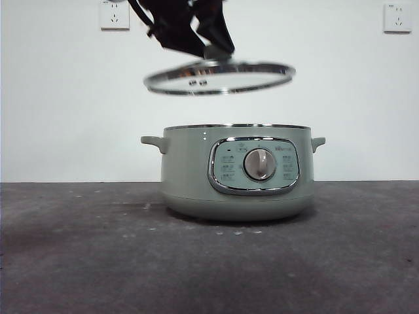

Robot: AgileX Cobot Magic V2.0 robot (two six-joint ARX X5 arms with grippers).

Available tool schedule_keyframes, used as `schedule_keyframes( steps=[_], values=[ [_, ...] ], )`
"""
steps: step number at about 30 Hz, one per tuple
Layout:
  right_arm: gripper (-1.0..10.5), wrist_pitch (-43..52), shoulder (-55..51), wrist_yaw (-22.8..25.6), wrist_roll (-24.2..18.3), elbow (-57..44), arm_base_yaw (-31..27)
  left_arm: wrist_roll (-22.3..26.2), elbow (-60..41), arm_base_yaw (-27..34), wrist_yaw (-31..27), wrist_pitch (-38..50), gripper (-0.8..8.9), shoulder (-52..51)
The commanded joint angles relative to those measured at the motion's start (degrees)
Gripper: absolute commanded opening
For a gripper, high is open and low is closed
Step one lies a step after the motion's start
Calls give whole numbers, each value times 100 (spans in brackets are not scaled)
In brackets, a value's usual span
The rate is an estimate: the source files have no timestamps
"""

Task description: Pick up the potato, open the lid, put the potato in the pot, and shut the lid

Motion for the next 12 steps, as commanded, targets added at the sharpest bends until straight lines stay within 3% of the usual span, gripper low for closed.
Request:
schedule_keyframes(
  steps=[1,12],
  values=[
    [500,-138,-26,11,72,-114,2,-26,118,-66,46,380,-7,125],
    [500,-138,-26,153,59,-334,2,-42,118,-164,-39,765,-7,678]
  ],
)
